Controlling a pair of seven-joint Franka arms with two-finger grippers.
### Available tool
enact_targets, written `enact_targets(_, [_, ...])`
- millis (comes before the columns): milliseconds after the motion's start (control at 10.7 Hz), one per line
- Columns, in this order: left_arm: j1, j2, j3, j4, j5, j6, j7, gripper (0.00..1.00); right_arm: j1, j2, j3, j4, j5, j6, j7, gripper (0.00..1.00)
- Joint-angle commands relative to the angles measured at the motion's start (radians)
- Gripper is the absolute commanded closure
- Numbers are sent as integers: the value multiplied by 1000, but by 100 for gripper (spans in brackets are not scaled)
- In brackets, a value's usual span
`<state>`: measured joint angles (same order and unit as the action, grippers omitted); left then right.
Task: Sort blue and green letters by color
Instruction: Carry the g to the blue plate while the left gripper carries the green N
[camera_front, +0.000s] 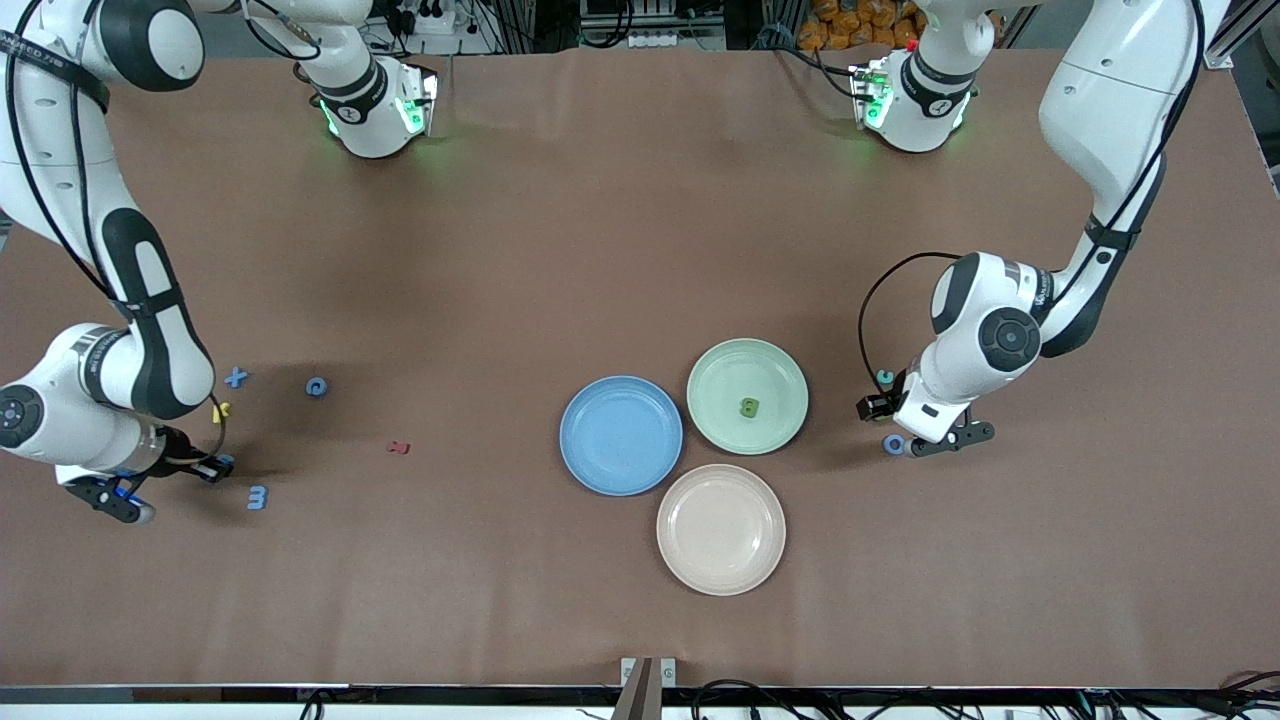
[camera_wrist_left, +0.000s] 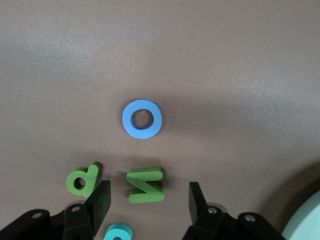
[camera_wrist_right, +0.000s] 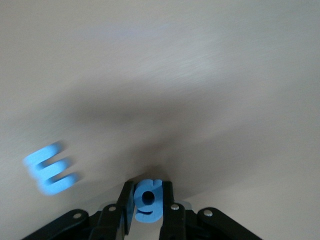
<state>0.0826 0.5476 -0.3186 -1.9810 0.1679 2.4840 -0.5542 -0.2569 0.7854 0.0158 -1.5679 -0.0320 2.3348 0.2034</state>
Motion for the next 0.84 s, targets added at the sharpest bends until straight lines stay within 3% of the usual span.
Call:
enact_targets(0, [-7, 31, 4, 10, 30, 4, -33, 32, 45, -41, 77, 61, 27, -295, 54, 100])
enact_targets(281, [-11, 40, 7, 16, 44, 4, -33, 43, 54, -43, 232, 126, 40, -445, 323, 100])
enact_targets(375, [-12, 47, 9, 21, 47, 4, -33, 55, 54, -41, 295, 126, 40, -451, 435, 100])
enact_targets(562, [-11, 46, 10, 21, 85, 4, -33, 92, 56, -37, 428, 126, 41, -450, 674, 100])
enact_targets(656, [-11, 46, 10, 21, 85, 4, -36, 100, 73, -31, 478, 128, 40, -442, 793, 100])
enact_targets(750, [-11, 38, 7, 22, 87, 4, -55, 100, 118, -29, 484, 146, 46, -437, 870, 100])
